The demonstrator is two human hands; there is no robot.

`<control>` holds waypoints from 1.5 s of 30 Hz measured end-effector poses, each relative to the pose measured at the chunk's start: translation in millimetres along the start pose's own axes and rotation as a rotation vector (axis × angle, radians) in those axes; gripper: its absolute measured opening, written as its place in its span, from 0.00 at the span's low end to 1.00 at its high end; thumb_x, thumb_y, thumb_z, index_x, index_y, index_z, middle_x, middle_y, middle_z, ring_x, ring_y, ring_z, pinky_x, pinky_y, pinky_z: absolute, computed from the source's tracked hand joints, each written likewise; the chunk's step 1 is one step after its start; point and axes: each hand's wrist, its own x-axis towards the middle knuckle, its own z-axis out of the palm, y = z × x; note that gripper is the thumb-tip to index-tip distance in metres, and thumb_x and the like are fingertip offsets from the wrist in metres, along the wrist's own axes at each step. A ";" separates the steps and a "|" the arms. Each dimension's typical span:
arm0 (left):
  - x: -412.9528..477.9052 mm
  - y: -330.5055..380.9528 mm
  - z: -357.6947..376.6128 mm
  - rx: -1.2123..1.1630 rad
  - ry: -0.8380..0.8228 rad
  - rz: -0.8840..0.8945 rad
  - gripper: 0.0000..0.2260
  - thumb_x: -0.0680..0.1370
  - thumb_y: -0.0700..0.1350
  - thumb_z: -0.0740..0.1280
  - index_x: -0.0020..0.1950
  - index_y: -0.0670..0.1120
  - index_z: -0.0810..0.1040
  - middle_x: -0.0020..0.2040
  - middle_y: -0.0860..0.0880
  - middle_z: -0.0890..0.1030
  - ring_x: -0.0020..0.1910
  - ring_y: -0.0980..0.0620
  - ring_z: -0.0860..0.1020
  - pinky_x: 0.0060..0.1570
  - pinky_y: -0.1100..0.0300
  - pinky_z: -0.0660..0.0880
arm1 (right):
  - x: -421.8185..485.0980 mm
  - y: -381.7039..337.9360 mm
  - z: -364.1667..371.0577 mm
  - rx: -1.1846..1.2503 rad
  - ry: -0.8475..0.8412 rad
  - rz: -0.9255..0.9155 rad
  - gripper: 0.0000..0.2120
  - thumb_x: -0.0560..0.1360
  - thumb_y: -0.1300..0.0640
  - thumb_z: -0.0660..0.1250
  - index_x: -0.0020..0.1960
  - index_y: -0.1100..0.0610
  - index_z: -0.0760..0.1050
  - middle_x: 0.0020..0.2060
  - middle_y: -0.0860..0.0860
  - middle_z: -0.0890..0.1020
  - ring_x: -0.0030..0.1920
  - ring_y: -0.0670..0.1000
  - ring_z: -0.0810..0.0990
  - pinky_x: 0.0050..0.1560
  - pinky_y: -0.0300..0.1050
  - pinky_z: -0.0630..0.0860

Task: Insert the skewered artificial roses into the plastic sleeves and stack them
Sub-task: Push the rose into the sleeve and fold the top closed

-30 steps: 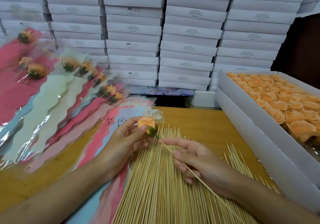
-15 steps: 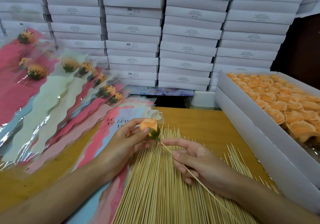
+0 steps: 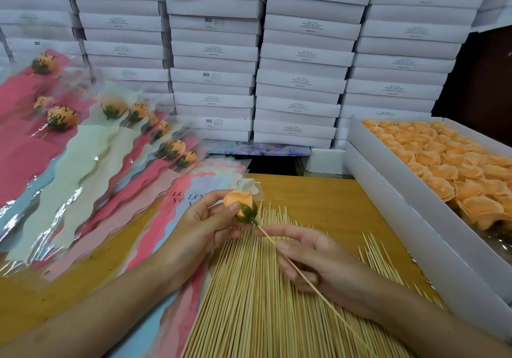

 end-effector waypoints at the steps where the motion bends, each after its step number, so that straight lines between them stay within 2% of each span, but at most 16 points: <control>1: 0.4 1.9 -0.2 -0.008 0.034 0.002 0.15 0.73 0.44 0.69 0.58 0.41 0.77 0.51 0.39 0.83 0.44 0.47 0.83 0.41 0.62 0.79 | -0.2 -0.5 -0.1 -0.019 -0.009 0.000 0.16 0.78 0.51 0.65 0.64 0.53 0.77 0.30 0.46 0.75 0.25 0.42 0.65 0.29 0.40 0.57; 3: 2.9 8.6 -3.0 -0.018 0.115 -0.001 0.15 0.72 0.44 0.70 0.57 0.43 0.78 0.49 0.41 0.84 0.41 0.49 0.83 0.37 0.64 0.79 | -0.8 -2.1 0.1 -0.025 -0.035 -0.003 0.14 0.78 0.52 0.63 0.61 0.54 0.80 0.29 0.46 0.75 0.25 0.42 0.64 0.29 0.42 0.55; 6: 9.4 25.1 -14.8 0.013 0.209 -0.024 0.14 0.72 0.44 0.70 0.56 0.44 0.78 0.47 0.44 0.85 0.38 0.52 0.83 0.33 0.65 0.78 | -1.0 -4.4 0.1 0.037 -0.063 0.006 0.12 0.79 0.55 0.62 0.56 0.57 0.82 0.29 0.49 0.74 0.24 0.42 0.64 0.25 0.34 0.59; 10: 17.4 44.7 -35.9 -0.003 0.292 -0.065 0.04 0.78 0.39 0.66 0.52 0.44 0.77 0.43 0.47 0.85 0.36 0.53 0.83 0.32 0.65 0.79 | -0.6 -4.1 -0.5 0.071 -0.039 0.019 0.12 0.78 0.57 0.61 0.51 0.58 0.83 0.29 0.50 0.74 0.23 0.41 0.64 0.24 0.34 0.59; 12: 20.9 52.7 -44.5 -0.038 0.326 -0.070 0.03 0.79 0.37 0.64 0.49 0.44 0.77 0.40 0.47 0.84 0.35 0.54 0.83 0.32 0.66 0.79 | -0.1 -3.5 -0.6 0.074 -0.036 0.017 0.12 0.77 0.57 0.61 0.50 0.58 0.83 0.28 0.49 0.74 0.23 0.41 0.63 0.24 0.34 0.57; 16: 24.6 67.2 -60.5 -0.081 0.290 -0.068 0.05 0.74 0.37 0.66 0.48 0.44 0.78 0.42 0.47 0.84 0.38 0.54 0.84 0.36 0.66 0.79 | 1.9 -1.2 -2.2 0.062 -0.035 0.007 0.12 0.77 0.54 0.62 0.49 0.59 0.83 0.25 0.48 0.71 0.22 0.41 0.60 0.23 0.35 0.56; 19: 23.8 72.3 -67.0 -0.068 0.229 -0.040 0.12 0.71 0.38 0.67 0.54 0.46 0.79 0.46 0.47 0.86 0.46 0.53 0.85 0.39 0.63 0.81 | 2.2 0.3 -3.3 0.053 -0.058 -0.005 0.13 0.77 0.51 0.64 0.49 0.58 0.83 0.26 0.48 0.69 0.22 0.41 0.60 0.23 0.36 0.55; 21: 23.8 70.4 -71.1 0.022 0.207 -0.031 0.17 0.69 0.39 0.70 0.57 0.47 0.78 0.50 0.46 0.86 0.49 0.52 0.84 0.43 0.60 0.80 | 1.8 0.6 -4.6 0.039 -0.076 -0.005 0.13 0.77 0.50 0.64 0.51 0.57 0.83 0.26 0.47 0.69 0.23 0.41 0.60 0.23 0.35 0.56; 23: 24.9 61.8 -77.4 0.294 0.238 -0.030 0.14 0.71 0.37 0.72 0.55 0.48 0.79 0.52 0.46 0.85 0.51 0.52 0.83 0.49 0.58 0.77 | 1.5 0.6 -5.6 0.029 -0.085 0.002 0.14 0.77 0.49 0.64 0.53 0.57 0.82 0.27 0.46 0.69 0.23 0.41 0.60 0.24 0.36 0.55; 25: 26.3 49.9 -83.7 0.612 0.295 -0.052 0.13 0.77 0.37 0.68 0.59 0.49 0.77 0.54 0.48 0.83 0.52 0.50 0.80 0.51 0.58 0.74 | 1.6 0.8 -5.9 0.052 -0.095 -0.005 0.14 0.78 0.49 0.64 0.55 0.57 0.82 0.27 0.46 0.69 0.23 0.41 0.60 0.24 0.36 0.56; 28: 28.4 32.5 -87.7 0.860 0.248 -0.105 0.21 0.79 0.40 0.68 0.71 0.46 0.68 0.60 0.45 0.77 0.53 0.53 0.76 0.50 0.62 0.73 | 2.3 0.2 -6.3 0.119 -0.094 -0.042 0.14 0.79 0.50 0.63 0.56 0.57 0.81 0.28 0.46 0.70 0.23 0.40 0.61 0.23 0.33 0.60; 30: 28.4 23.7 -88.5 1.000 0.192 -0.145 0.29 0.77 0.45 0.70 0.75 0.45 0.62 0.67 0.45 0.73 0.62 0.51 0.74 0.59 0.59 0.71 | 2.4 -1.2 -8.3 0.152 -0.077 -0.075 0.15 0.79 0.50 0.63 0.57 0.58 0.81 0.28 0.46 0.70 0.23 0.40 0.62 0.23 0.32 0.62; 32: 26.6 19.0 -88.1 1.144 0.171 -0.162 0.34 0.76 0.51 0.71 0.76 0.45 0.60 0.73 0.46 0.68 0.69 0.48 0.69 0.67 0.56 0.64 | 2.6 -3.3 -12.3 0.163 -0.042 -0.111 0.15 0.78 0.49 0.64 0.58 0.57 0.80 0.29 0.46 0.71 0.24 0.41 0.63 0.24 0.33 0.62; 39: 25.1 15.1 -86.2 1.126 0.178 -0.102 0.31 0.75 0.46 0.73 0.74 0.46 0.64 0.72 0.46 0.69 0.70 0.49 0.68 0.68 0.58 0.63 | 7.0 -0.5 -27.0 0.064 0.198 -0.246 0.14 0.77 0.49 0.65 0.53 0.57 0.81 0.26 0.46 0.69 0.23 0.42 0.62 0.24 0.35 0.64; 42: 25.0 14.2 -87.9 1.115 0.192 -0.072 0.29 0.73 0.45 0.74 0.71 0.48 0.67 0.69 0.45 0.72 0.67 0.48 0.70 0.66 0.56 0.65 | 6.3 3.0 -30.8 0.051 0.303 -0.267 0.12 0.78 0.51 0.63 0.50 0.56 0.82 0.27 0.47 0.70 0.23 0.42 0.62 0.24 0.35 0.64; 45: 24.8 13.5 -90.8 1.170 0.199 -0.072 0.29 0.73 0.47 0.75 0.71 0.50 0.67 0.70 0.44 0.71 0.68 0.46 0.70 0.68 0.51 0.66 | 5.5 4.1 -30.2 0.062 0.387 -0.264 0.11 0.75 0.52 0.63 0.46 0.54 0.83 0.26 0.48 0.70 0.22 0.43 0.62 0.24 0.34 0.65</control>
